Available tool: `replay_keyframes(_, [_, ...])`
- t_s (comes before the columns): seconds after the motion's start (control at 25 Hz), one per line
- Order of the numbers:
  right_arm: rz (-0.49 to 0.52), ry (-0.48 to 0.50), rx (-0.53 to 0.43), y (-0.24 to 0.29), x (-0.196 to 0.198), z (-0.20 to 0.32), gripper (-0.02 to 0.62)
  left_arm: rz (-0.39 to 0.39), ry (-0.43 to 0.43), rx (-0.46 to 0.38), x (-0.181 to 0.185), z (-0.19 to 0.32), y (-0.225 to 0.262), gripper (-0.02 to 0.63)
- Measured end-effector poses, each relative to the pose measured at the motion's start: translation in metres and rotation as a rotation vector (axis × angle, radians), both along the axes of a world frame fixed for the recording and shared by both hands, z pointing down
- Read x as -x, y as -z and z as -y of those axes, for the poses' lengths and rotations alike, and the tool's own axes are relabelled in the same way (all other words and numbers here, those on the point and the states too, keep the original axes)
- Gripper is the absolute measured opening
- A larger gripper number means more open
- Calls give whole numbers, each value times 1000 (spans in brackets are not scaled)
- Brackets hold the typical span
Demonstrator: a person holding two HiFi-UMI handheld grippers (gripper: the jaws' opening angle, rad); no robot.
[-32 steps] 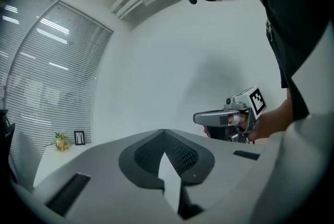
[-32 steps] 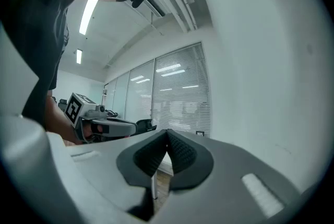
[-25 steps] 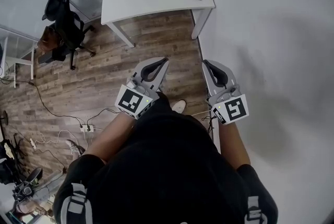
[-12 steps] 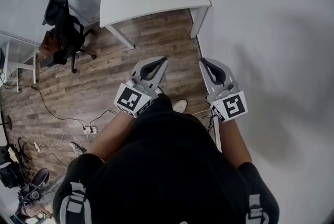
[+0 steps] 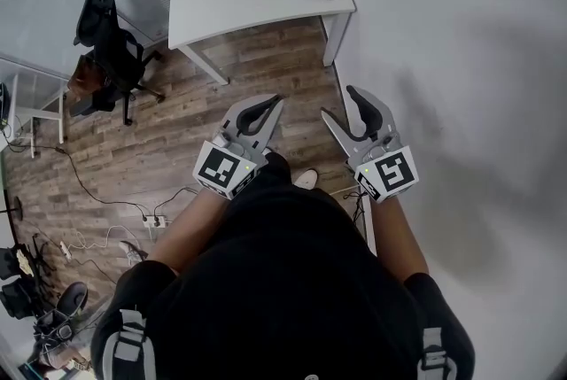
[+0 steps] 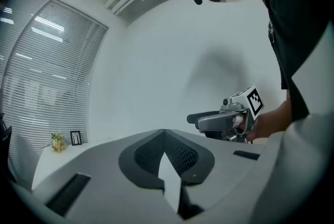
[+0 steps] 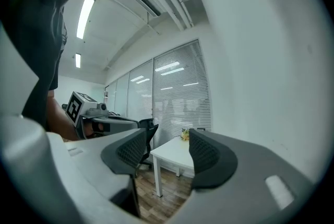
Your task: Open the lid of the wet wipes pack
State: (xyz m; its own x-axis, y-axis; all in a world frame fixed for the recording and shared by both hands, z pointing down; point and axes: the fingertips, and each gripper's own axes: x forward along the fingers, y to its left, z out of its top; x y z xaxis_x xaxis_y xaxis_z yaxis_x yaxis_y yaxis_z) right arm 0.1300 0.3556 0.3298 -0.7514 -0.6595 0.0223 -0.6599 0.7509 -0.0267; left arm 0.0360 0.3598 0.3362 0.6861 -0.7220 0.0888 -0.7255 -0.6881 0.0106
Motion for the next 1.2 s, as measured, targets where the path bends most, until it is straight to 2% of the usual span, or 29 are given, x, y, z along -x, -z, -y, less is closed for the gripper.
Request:
replay_keyframes(0.24, [23,-1,33,-10,-3,14,350,0,11,4,-4,10,-4,6])
replay_keyframes(0.76, [-46,-9,36,-15,17,90,367,-26,-15,24,12,88,-16,6])
replay_keyframes(0.88, [-37,-14,43,-17,23,113,367,-10,-30,19,16,113,-14,6])
replay_keyframes(1.0, [-48,-21,39,-17,32,134,365,1,-43,25,23,137,-14,6])
replay_keyframes(1.2, [-49,-56,38,-18,48,172,365,-28,-61,25,42,176,-16,6])
